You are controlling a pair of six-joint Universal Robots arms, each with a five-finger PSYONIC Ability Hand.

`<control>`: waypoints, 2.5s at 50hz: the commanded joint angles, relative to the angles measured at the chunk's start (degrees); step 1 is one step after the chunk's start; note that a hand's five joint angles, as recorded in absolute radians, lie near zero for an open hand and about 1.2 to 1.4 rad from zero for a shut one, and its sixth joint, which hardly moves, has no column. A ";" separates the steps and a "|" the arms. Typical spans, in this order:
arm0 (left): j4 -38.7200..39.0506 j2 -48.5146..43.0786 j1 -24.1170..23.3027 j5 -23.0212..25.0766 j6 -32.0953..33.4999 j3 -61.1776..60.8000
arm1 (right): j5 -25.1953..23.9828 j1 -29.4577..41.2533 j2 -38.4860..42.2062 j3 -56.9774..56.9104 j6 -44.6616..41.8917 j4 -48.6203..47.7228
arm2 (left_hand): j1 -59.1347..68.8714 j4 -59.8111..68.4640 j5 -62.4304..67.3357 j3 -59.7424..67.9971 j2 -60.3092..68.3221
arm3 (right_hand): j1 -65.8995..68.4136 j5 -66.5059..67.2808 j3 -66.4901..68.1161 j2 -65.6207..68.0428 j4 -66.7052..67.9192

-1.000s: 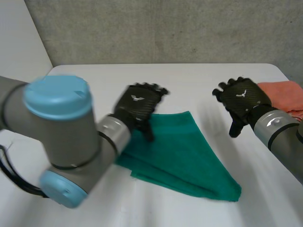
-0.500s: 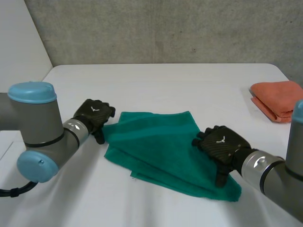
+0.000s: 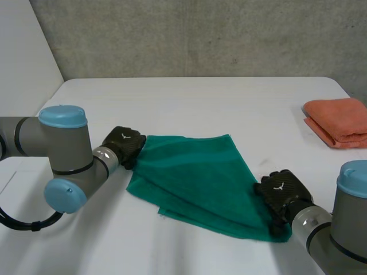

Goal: Fold the laundry.

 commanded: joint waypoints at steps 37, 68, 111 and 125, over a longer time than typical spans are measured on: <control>0.05 44.66 -2.50 -4.15 -15.82 -11.19 | -3.20 5.08 7.22 -54.10 -2.30 7.74 | 14.39 11.39 14.11 11.99 11.64 | 48.38 46.42 45.44 45.13 45.39; 3.57 38.31 -1.00 -8.28 -15.56 -11.82 | -5.03 1.13 0.12 -26.18 24.67 22.16 | 14.39 11.39 14.11 11.99 11.64 | -18.00 -19.97 -20.94 -21.25 -21.00; 3.48 40.34 -1.09 -8.28 -15.64 -11.47 | -0.92 7.73 10.42 -30.29 37.78 -0.52 | 14.39 11.39 14.11 11.99 11.64 | 48.38 46.42 45.44 45.13 45.39; -2.05 42.80 -0.56 -8.02 -12.75 -10.50 | -7.52 -4.06 -4.80 -47.68 -3.96 35.49 | 14.39 11.39 14.11 11.99 11.64 | 48.38 46.42 45.44 45.13 45.39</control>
